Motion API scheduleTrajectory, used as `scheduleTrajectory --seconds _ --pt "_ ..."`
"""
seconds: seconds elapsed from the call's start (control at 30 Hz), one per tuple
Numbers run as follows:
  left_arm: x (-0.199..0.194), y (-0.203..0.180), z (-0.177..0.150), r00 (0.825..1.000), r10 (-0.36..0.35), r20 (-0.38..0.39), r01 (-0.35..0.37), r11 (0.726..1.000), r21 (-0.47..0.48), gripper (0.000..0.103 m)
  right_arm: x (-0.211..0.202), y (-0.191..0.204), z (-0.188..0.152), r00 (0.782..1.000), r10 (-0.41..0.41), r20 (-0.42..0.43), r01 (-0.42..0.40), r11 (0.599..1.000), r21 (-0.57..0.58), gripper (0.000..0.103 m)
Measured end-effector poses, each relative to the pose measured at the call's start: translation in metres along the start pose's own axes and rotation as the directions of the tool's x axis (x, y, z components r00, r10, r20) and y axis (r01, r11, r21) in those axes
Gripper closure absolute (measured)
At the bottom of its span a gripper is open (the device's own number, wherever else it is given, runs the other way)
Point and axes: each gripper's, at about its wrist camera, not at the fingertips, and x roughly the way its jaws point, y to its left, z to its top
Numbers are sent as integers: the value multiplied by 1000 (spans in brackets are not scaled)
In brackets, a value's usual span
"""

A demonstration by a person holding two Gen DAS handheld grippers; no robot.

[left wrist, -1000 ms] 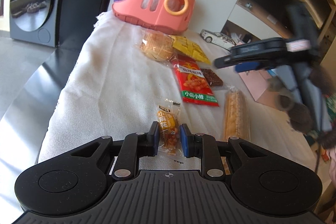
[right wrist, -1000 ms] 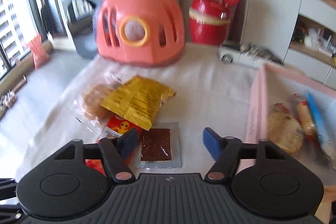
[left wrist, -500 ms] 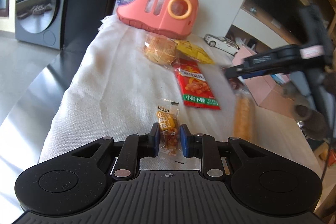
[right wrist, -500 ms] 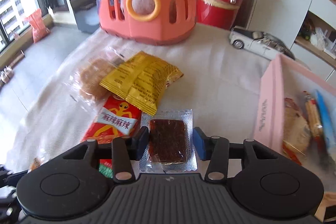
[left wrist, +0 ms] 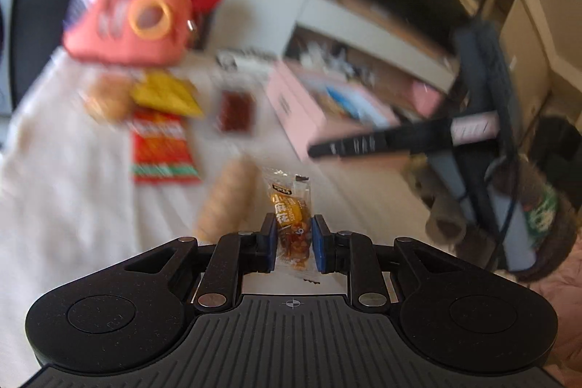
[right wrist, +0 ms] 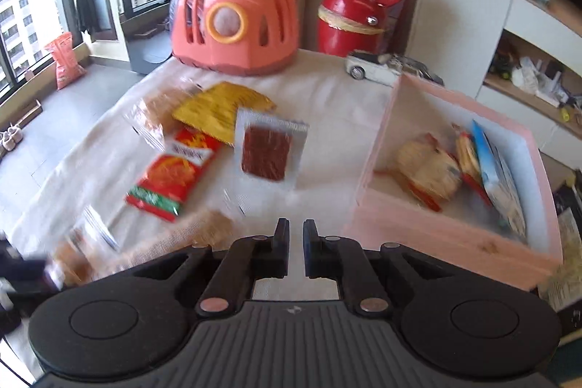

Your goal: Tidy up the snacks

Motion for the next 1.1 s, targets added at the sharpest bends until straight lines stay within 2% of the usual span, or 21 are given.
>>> scheduleTrajectory --seconds 0.1,0.17,0.2,0.27,0.4,0.5,0.53,0.6,0.7,0.83,0.87,0.93,1.03,1.1 --pt "20 1 -7 998 30 -51 -31 999 -20 79 -3 -6 -1 1000 19 1 -19 1000 20 89" --pt "24 6 -7 996 77 -48 -78 997 -29 79 -3 -6 3 1000 27 13 -27 999 20 72" --pt "24 10 -7 995 97 -38 -98 995 -32 79 -3 -5 6 999 29 21 -29 999 18 67" --pt "20 18 -3 993 118 -14 -119 992 -46 79 1 -1 15 999 40 29 -40 999 16 50" --pt "13 27 1 985 172 21 -170 984 -54 79 32 7 48 996 92 -23 -90 994 55 38" --pt "14 31 -1 988 154 4 -153 985 -73 79 78 5 75 988 90 -124 -71 985 156 38" --pt "14 31 -2 990 142 -15 -143 987 -77 79 90 8 82 990 39 -139 -17 987 158 35" --pt "18 31 -4 992 116 -54 -120 989 -83 79 109 19 92 991 -64 -121 76 992 97 33" --pt "21 28 -7 989 111 -99 -121 987 -105 78 138 31 96 978 -114 -172 118 993 10 33" --pt "21 27 -8 989 106 -99 -118 986 -120 78 140 30 92 981 -80 -179 89 995 47 31" --pt "20 27 -9 990 103 -98 -114 987 -113 78 137 28 91 981 -47 -190 60 996 60 40" --pt "21 25 -10 990 101 -98 -110 990 -87 78 129 28 86 979 -15 -205 29 998 61 48" --pt "21 24 -11 990 99 -96 -106 992 -63 78 114 30 73 975 33 -221 -26 999 34 51" --pt "20 22 -12 991 100 -92 -106 993 -54 78 99 34 63 978 30 -208 -29 1000 4 53"
